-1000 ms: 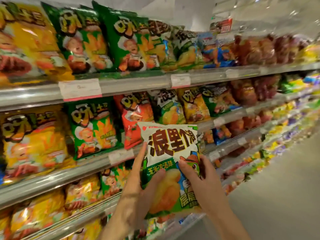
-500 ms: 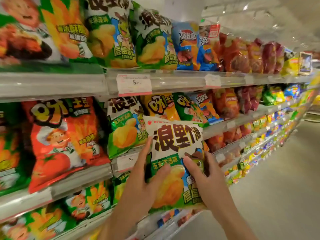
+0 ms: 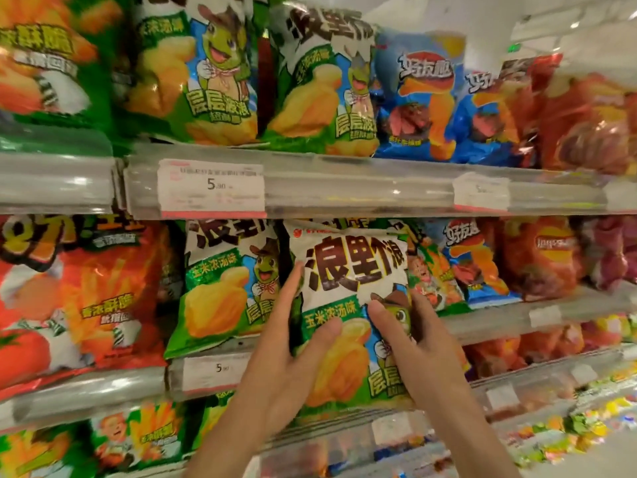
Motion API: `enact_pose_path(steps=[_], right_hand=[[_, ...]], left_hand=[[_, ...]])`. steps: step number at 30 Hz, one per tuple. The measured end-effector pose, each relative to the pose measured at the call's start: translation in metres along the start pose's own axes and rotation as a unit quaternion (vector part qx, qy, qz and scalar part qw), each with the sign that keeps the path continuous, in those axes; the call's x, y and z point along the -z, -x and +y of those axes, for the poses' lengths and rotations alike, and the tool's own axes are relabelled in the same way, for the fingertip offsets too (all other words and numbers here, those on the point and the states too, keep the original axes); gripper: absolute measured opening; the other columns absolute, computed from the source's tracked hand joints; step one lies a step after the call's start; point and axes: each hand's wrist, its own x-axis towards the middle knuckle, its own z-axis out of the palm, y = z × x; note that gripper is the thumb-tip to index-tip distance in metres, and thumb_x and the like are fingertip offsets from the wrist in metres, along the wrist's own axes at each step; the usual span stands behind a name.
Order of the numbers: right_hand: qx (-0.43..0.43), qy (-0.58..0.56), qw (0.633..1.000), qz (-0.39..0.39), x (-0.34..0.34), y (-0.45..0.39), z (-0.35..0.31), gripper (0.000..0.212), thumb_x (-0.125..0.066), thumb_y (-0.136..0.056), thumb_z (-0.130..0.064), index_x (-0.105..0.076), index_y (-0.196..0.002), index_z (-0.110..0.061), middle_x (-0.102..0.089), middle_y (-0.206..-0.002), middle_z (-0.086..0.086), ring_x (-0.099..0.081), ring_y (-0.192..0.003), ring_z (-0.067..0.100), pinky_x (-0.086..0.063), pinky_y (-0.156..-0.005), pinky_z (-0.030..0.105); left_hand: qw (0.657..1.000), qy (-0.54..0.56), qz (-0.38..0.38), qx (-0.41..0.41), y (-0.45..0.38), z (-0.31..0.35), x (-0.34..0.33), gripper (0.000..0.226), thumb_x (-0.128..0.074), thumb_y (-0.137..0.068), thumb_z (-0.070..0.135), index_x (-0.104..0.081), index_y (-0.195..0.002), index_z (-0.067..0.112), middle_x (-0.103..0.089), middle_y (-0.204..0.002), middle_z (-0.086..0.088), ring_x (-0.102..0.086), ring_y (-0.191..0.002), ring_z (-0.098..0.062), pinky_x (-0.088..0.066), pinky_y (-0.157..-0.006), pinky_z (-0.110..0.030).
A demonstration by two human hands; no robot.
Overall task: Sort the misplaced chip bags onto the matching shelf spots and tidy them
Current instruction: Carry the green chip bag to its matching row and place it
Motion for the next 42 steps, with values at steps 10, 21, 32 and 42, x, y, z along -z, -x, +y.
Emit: enact_pose_path(steps=[10, 21, 32, 42], right_hand=[[0.056, -0.038, 0.992, -0.105, 0.043, -0.065, 0.022, 0.095, -0.064, -0.057, -0.093, -0.052, -0.137, -0.042, -0.065, -0.129, -0.012, -0.066, -0.115, 0.015, -0.055, -0.098, 0.048], [0.075, -0.054, 0.990, -0.109, 0.082, -0.088, 0.025, 0.050, -0.068, -0.072, -0.069, -0.061, -0.115, -0.043, -0.073, -0.101, -0.020, -0.070, -0.098, 0.008, -0.056, -0.094, 0.046], [0.058, -0.072, 0.992, -0.088, 0.104, -0.093, 0.026, 0.038, -0.070, -0.081, -0.056, -0.063, -0.111, -0.034, -0.076, -0.094, -0.010, -0.073, -0.081, 0.006, -0.058, -0.070, 0.029], [0.030, -0.052, 0.997, -0.056, 0.117, -0.094, 0.026, 0.058, -0.068, -0.070, -0.065, -0.059, -0.117, -0.031, -0.073, -0.102, -0.005, -0.071, -0.094, 0.021, -0.059, -0.088, 0.049]], left_hand=[[0.992, -0.066, 0.109, -0.011, -0.012, 0.010, -0.066, 0.073, -0.065, -0.090, 0.039, -0.022, -0.144, 0.063, -0.050, -0.123, 0.050, -0.053, -0.117, 0.018, -0.052, -0.090, -0.013], [0.935, -0.279, 0.216, -0.031, -0.035, -0.007, -0.067, 0.062, -0.043, -0.096, 0.065, -0.020, -0.153, 0.052, -0.033, -0.151, 0.018, -0.024, -0.136, 0.016, -0.026, -0.111, -0.019], [0.902, -0.395, 0.168, 0.044, -0.074, -0.032, -0.060, 0.081, -0.042, -0.084, 0.080, 0.001, -0.149, 0.058, -0.022, -0.161, -0.005, -0.061, -0.117, -0.039, -0.047, -0.103, -0.053], [0.931, -0.322, 0.172, -0.001, -0.080, -0.030, -0.063, 0.078, -0.058, -0.087, 0.066, -0.011, -0.149, 0.061, -0.030, -0.149, 0.004, -0.069, -0.092, -0.012, -0.059, -0.087, -0.043]])
